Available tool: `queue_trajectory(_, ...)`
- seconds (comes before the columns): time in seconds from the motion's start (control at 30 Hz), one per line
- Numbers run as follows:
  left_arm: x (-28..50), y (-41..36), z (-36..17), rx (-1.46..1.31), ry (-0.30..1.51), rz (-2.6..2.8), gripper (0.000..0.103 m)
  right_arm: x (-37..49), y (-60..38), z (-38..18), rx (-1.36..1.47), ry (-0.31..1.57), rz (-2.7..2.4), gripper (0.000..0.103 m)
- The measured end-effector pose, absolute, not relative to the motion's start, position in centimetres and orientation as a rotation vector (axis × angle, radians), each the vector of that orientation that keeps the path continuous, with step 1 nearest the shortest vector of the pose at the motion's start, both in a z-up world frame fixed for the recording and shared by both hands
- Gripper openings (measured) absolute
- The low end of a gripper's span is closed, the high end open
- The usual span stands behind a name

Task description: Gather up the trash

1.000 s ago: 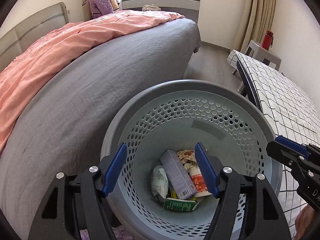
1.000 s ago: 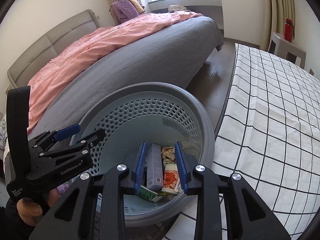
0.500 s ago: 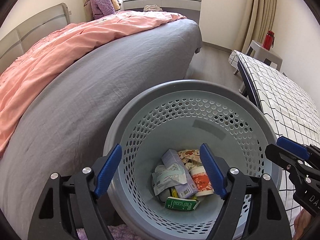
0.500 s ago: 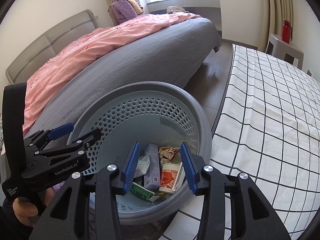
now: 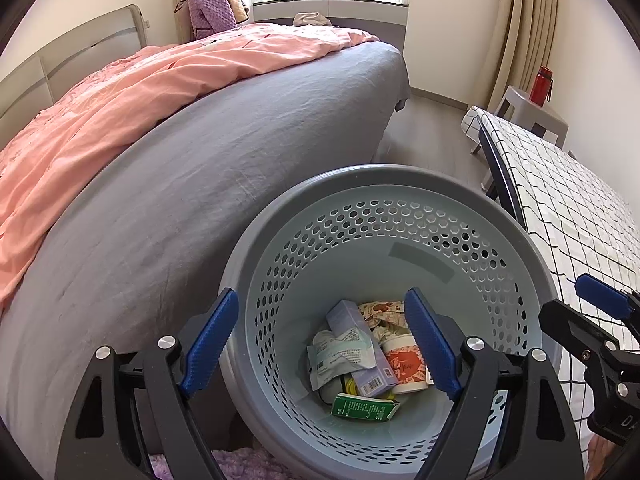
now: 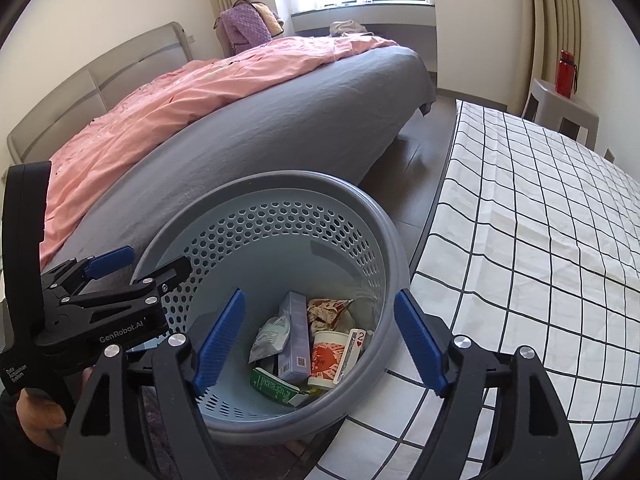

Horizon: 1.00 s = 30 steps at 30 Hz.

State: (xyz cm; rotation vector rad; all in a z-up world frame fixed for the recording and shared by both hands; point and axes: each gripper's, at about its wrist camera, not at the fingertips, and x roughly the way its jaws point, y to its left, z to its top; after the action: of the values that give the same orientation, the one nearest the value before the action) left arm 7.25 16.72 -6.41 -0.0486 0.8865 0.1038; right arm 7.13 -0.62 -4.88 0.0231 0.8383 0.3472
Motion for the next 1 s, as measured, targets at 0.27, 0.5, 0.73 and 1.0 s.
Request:
queue_trajectory(0.27,7.06,16.72,-6.11,-0.04,0.872,0.118,0.084,6.98,-0.7,-4.78,0.018,0.834,0.335,0.082)
queue_trajectory(0.5,6.97,16.78,-6.05,-0.037,0.869,0.12,0.084,6.78,-0.75,-4.71,0.021,0.828,0.326,0.088)
queue_trajectory(0.73,6.84,16.8,-5.97,-0.038,0.864,0.119,0.084,6.72,-0.85,-4.63,0.026,0.828,0.323,0.089)
queue_trajectory(1.0,6.87,17.05,-5.96,-0.047,0.864,0.125,0.084,6.74,-0.91,-4.61,0.026,0.83,0.324,0.089)
